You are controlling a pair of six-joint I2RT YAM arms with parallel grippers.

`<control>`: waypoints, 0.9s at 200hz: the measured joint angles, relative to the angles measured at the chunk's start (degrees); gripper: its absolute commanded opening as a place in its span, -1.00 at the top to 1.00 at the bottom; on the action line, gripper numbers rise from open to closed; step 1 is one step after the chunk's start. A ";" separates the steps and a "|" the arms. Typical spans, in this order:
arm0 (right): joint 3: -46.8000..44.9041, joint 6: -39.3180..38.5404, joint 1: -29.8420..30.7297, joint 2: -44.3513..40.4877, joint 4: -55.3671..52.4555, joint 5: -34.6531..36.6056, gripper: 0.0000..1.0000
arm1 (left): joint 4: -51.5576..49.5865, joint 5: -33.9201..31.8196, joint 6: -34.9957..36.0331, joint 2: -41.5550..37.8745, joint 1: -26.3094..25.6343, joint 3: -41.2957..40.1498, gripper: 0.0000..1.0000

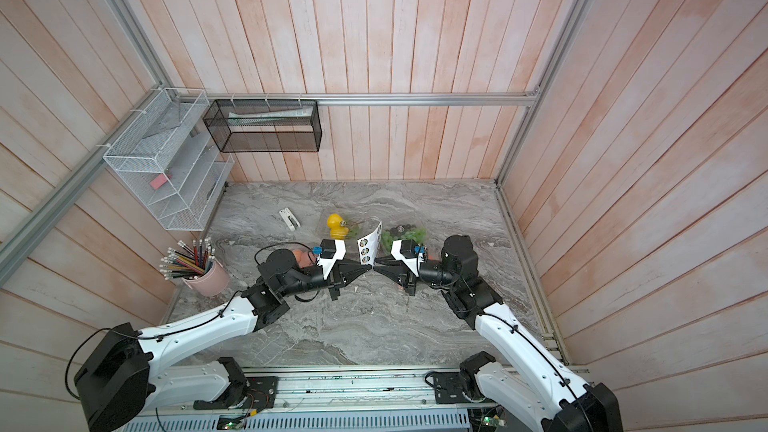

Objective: Label fruit boxes
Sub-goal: Tear off the label from the label sticker.

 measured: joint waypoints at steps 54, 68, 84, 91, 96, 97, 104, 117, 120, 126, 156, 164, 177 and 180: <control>0.00 0.11 0.02 -0.02 0.22 0.24 1.00 | -0.02 0.17 0.00 0.00 0.00 0.00 1.00; 0.00 0.22 0.02 -0.04 0.17 0.37 1.00 | -0.04 0.15 0.00 -0.02 0.00 0.00 1.00; 0.00 0.00 0.02 -0.33 -0.17 0.94 1.00 | -0.07 0.02 0.00 -0.02 0.00 0.00 1.00; 0.00 -0.11 0.02 -0.52 -0.33 1.27 1.00 | -0.07 -0.07 0.00 -0.02 0.00 0.00 1.00; 0.00 -0.17 0.00 -0.70 -0.44 1.57 1.00 | -0.07 -0.17 0.00 -0.02 0.00 0.00 1.00; 0.00 -0.22 0.02 -0.74 -0.48 1.62 1.00 | -0.07 -0.22 0.00 -0.02 0.00 0.00 1.00; 0.00 -0.33 0.00 -1.05 -0.74 1.99 1.00 | -0.07 -0.28 0.00 -0.02 0.00 0.00 1.00; 0.00 -0.57 0.00 -1.60 -1.40 2.62 1.00 | -0.09 -0.55 0.00 -0.07 0.00 0.00 1.00; 0.00 -0.63 -0.02 -1.79 -1.57 2.80 1.00 | -0.09 -0.72 0.00 -0.11 0.00 -0.02 1.00; 0.00 -0.83 -0.07 -2.01 -1.88 2.99 1.00 | -0.09 -0.81 0.02 -0.17 0.00 -0.07 1.00; 0.00 -1.33 -0.90 -3.19 -3.04 4.00 1.00 | -0.15 -1.33 0.02 -0.33 0.00 -0.11 1.00; 0.00 -1.46 -1.14 -3.45 -3.26 4.15 1.00 | -0.17 -1.36 0.02 -0.35 0.00 -0.11 1.00; 0.00 -1.51 -1.55 -3.91 -3.54 4.44 1.00 | -0.17 -1.36 0.02 -0.35 0.00 -0.11 1.00; 0.00 -1.51 -1.66 -4.04 -3.63 4.55 1.00 | -0.17 -1.36 0.02 -0.35 0.00 -0.11 1.00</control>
